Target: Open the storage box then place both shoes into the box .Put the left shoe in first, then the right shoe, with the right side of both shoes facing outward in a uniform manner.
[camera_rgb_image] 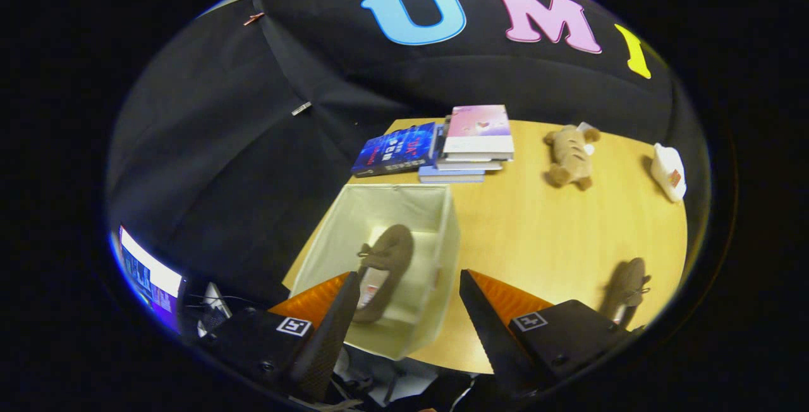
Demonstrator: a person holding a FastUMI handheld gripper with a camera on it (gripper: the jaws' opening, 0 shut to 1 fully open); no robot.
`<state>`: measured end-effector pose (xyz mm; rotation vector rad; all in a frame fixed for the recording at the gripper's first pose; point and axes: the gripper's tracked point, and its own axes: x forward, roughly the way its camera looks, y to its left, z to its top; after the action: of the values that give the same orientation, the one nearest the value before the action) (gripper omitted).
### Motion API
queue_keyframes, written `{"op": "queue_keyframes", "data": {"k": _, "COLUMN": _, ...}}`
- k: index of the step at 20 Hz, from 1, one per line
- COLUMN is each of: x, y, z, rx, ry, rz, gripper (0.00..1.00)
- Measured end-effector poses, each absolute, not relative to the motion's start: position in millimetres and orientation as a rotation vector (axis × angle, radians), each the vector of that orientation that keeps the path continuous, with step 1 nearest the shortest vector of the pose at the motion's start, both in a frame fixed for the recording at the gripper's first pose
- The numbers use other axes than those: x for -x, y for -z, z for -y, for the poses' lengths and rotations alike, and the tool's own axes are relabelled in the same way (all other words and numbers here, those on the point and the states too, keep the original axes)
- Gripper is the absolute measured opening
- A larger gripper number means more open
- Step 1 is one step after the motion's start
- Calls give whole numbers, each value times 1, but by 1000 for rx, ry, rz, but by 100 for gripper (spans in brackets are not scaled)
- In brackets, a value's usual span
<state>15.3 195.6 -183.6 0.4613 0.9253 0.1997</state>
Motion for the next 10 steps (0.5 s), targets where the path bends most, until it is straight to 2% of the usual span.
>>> {"op": "queue_keyframes", "data": {"k": 5, "x": 26, "y": 190, "z": -81, "rx": -417, "ry": -34, "rz": -891, "gripper": 98}}
{"op": "queue_keyframes", "data": {"k": 10, "x": 86, "y": 222, "z": 23, "rx": -362, "ry": 125, "rz": -936, "gripper": 99}}
